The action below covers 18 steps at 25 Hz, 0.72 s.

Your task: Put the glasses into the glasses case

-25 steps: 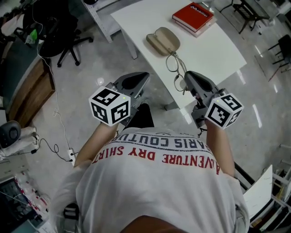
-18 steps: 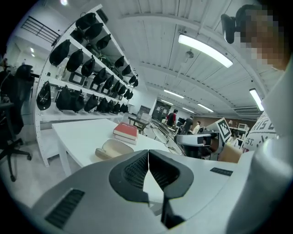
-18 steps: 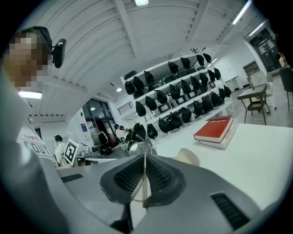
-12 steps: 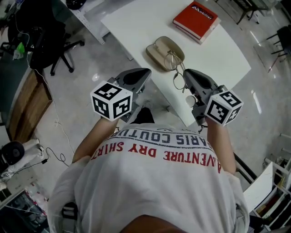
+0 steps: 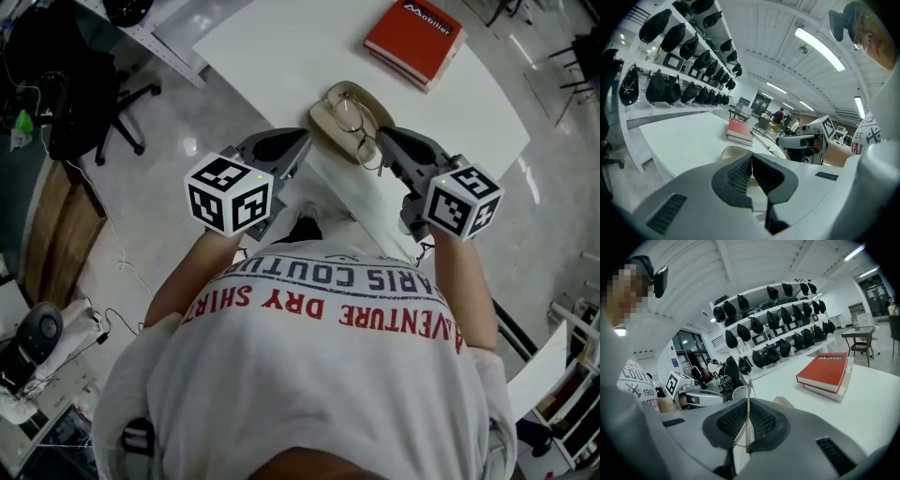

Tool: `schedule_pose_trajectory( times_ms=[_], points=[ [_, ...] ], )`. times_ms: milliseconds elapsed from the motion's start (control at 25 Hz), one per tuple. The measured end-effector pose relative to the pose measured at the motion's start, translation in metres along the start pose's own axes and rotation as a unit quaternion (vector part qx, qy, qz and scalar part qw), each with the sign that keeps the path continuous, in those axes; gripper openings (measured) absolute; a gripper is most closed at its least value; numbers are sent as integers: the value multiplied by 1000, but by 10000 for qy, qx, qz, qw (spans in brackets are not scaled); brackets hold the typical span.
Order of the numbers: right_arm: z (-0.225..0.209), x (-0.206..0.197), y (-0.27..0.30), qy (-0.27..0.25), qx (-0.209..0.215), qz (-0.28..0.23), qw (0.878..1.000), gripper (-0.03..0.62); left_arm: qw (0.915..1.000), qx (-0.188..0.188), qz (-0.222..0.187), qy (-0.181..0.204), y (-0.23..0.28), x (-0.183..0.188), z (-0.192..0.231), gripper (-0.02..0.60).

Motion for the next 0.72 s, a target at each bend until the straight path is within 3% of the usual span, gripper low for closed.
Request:
schedule_pose_trajectory(
  times_ms=[720],
  points=[
    [-32,-52,72,-297,-38,1095,9935,32,9984,-185,506,-196,23,-18,63,28]
  ],
)
Point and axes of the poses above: the fingertips, and each gripper's own axes: y forward along the fingers, z to its left, x out of its top, the point moved 2 cm from there along -y, backward along the fingers, and after that the axes turned 11 degrees about -x, right-handed, at the moved point
